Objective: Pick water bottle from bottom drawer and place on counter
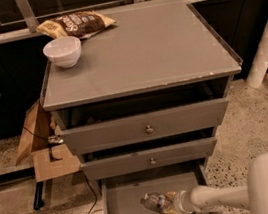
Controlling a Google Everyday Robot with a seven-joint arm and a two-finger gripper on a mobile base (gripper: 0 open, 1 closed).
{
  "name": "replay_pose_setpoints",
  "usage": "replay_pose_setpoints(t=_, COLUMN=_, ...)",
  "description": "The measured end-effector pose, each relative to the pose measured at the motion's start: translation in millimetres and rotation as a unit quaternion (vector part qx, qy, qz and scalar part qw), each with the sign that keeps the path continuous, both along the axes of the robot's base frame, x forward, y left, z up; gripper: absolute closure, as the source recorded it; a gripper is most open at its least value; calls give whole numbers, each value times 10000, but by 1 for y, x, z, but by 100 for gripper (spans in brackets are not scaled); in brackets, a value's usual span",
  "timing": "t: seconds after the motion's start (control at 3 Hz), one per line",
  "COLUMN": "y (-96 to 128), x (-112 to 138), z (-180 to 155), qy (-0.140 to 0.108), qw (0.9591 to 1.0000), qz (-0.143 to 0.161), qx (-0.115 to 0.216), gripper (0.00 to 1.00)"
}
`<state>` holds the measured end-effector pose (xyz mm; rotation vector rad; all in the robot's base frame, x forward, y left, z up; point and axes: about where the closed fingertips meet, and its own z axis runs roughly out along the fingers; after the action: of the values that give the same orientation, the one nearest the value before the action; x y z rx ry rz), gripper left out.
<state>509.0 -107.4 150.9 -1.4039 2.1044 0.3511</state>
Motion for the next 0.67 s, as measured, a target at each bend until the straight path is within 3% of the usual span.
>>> replay_pose_setpoints(t=0.33, y=-3, x=-16, z=43, qy=34, qw=9970, qz=767, qx=58, gripper=100)
replay_pose_setpoints(t=0.67, y=-19, x=-29, z=120, qy=128, qw=9873, qz=1577, qx=-116, gripper=100)
